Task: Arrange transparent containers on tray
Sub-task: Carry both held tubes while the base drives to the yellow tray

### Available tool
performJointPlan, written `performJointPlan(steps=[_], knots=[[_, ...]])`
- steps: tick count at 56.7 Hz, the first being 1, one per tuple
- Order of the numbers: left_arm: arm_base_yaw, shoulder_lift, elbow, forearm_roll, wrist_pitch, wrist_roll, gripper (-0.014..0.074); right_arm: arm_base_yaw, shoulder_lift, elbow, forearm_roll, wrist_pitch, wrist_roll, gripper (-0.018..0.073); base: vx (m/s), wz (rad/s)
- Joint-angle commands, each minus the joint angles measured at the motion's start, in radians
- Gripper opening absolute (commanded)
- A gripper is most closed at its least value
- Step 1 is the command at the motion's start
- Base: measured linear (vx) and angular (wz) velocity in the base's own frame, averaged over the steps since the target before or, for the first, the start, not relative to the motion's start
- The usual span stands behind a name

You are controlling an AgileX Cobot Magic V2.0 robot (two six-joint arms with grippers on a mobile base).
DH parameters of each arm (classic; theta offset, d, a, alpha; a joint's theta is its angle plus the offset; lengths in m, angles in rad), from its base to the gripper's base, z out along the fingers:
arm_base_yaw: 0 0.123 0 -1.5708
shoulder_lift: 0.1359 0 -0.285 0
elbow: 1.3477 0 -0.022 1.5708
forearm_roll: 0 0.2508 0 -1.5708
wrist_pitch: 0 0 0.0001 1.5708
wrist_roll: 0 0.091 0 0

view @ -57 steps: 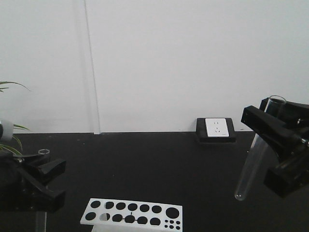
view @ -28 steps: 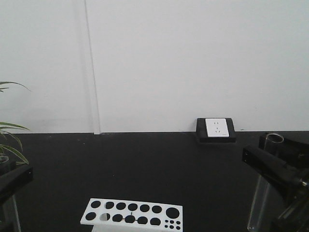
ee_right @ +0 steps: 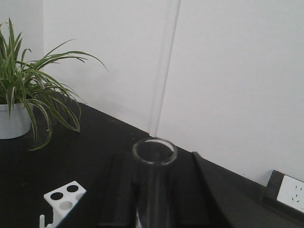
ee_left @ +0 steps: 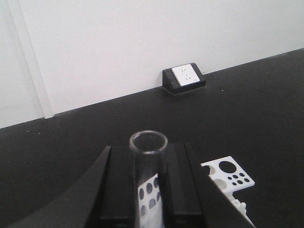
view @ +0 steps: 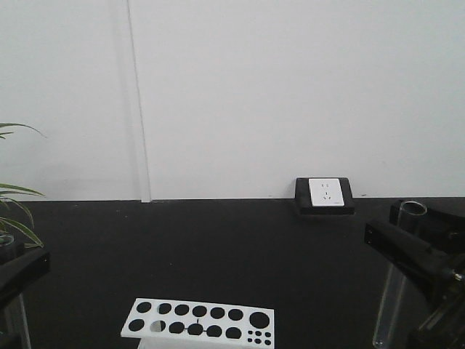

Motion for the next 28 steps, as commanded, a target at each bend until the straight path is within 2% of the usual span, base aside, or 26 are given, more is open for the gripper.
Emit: performJointPlan(steps=[1,28], knots=[[-0.007,-0.003,-0.026,0.012,-0.082,-0.001,-0.0006,0.0,-0.01,-0.029,-0.005,0.018,0.002,-0.0013,0.0,0.0],[-0.007,-0.002,-0.026,0.012,-0.082,-0.001,-0.0006,0.0,0.0,-0.028,-0.005,0.018,0.002,-0.0013,-0.1,0.01]])
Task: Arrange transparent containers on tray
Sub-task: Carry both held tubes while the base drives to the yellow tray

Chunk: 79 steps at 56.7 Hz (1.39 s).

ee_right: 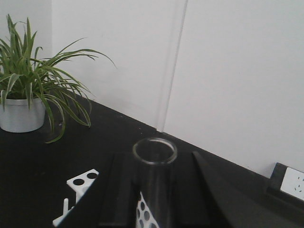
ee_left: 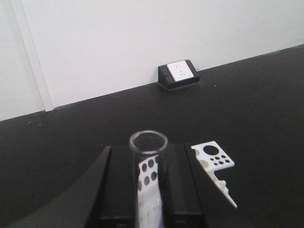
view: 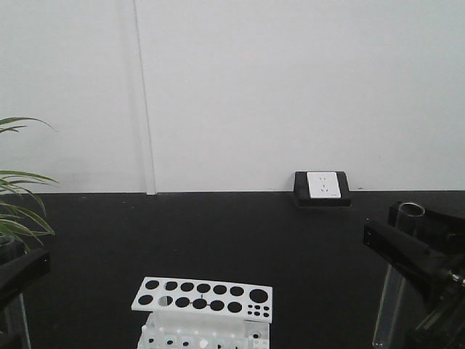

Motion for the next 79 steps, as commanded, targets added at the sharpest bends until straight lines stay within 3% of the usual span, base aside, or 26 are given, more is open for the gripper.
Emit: performJointPlan(steps=[1,41,79], knots=[[-0.007,-0.002,-0.026,0.012,-0.082,-0.001,-0.0006,0.0,-0.005,-0.03,-0.002,0.018,0.002,-0.0013,-0.2,0.05],[-0.007,-0.002,-0.026,0.012,-0.082,-0.001,-0.0006,0.0,-0.005,-0.03,-0.002,0.018,0.002,-0.0013,-0.28,0.03],[-0.007,-0.002,-0.026,0.012,-0.081,-0.001,-0.0006,0.0,-0.005,-0.03,-0.002,0.014,0.002,-0.0013,-0.35,0.27]])
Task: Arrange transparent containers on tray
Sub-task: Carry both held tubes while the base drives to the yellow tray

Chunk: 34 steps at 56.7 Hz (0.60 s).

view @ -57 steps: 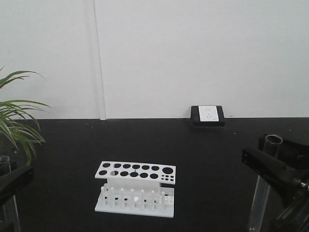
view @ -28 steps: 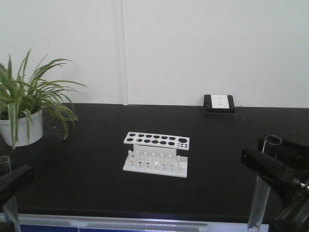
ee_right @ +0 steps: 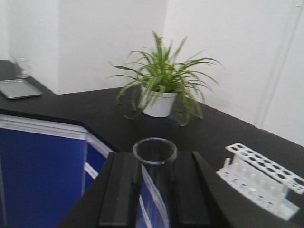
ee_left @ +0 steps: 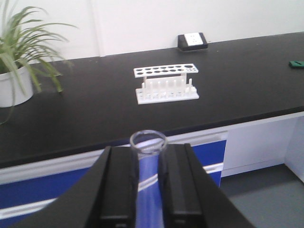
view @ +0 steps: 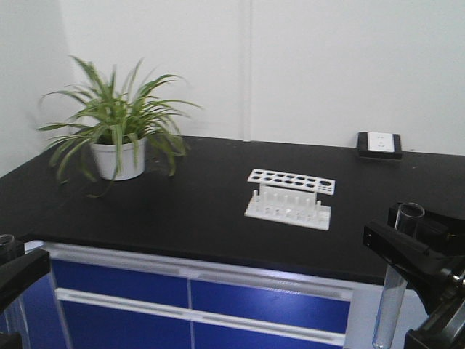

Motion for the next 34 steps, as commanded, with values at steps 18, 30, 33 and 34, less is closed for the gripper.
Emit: performJointPlan(steps=[18,30,33,34], knots=[[-0.007,-0.002,-0.026,0.012,-0.08,-0.001,-0.0006,0.0,-0.005,-0.031,-0.001,0.015,0.001,-0.0013,-0.36,0.37],[-0.007,-0.002,-0.026,0.012,-0.079,-0.001,-0.0006,0.0,-0.005,-0.031,-0.001,0.015,0.001,-0.0013,-0.34,0.45],[-0.007,-0.002,-0.026,0.012,-0.079,-0.001,-0.0006,0.0,-0.005,-0.031,-0.001,0.015,0.001,-0.0013,-0.33,0.49],[-0.007,-0.002,-0.026,0.012,-0.079,-0.001,-0.0006,0.0,-0.005,-0.031,-0.001,0.015,0.001,-0.0013,-0.32,0.48]])
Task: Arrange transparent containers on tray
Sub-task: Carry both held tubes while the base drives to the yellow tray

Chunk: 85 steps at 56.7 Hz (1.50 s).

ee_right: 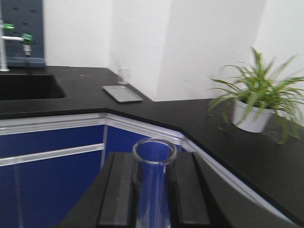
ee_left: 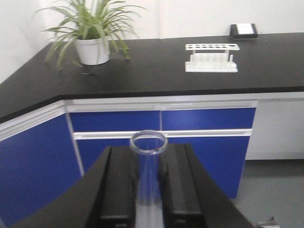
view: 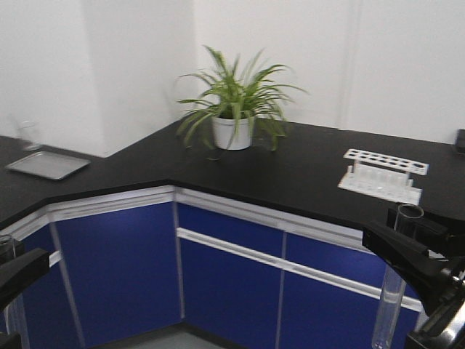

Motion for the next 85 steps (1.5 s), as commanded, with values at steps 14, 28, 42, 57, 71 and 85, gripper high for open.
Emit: performJointPlan(steps=[14,28,42,57,71,85], knots=[[-0.007,-0.002,-0.026,0.012,-0.078,-0.001,-0.0006,0.0,-0.009,-0.032,-0.001,0.018,0.001,-0.0013,-0.29,0.53],[-0.007,-0.002,-0.026,0.012,-0.075,-0.001,-0.0006,0.0,-0.009,-0.032,-0.001,0.018,0.001,-0.0013,-0.25,0.63],[-0.007,-0.002,-0.026,0.012,-0.075,-0.001,-0.0006,0.0,-0.009,-0.032,-0.001,0.018,0.001,-0.0013,-0.2,0.68],[-0.007,-0.002,-0.026,0.012,-0.075,-0.001,-0.0006,0.0,-0.009,-0.032,-0.001,0.018,0.001,-0.0013,-0.16,0.64],[-0.007,-0.002,-0.026,0.012,-0.075,-0.001,-0.0006,0.0,-0.009,-0.032,-0.001,0.018,0.001,-0.0013,-0.09,0.56],[-0.007,-0.002,-0.026,0.012,-0.075,-0.001,-0.0006,0.0,-0.009,-0.032,-0.001,0.018,0.001,-0.0013,0.01,0.53]])
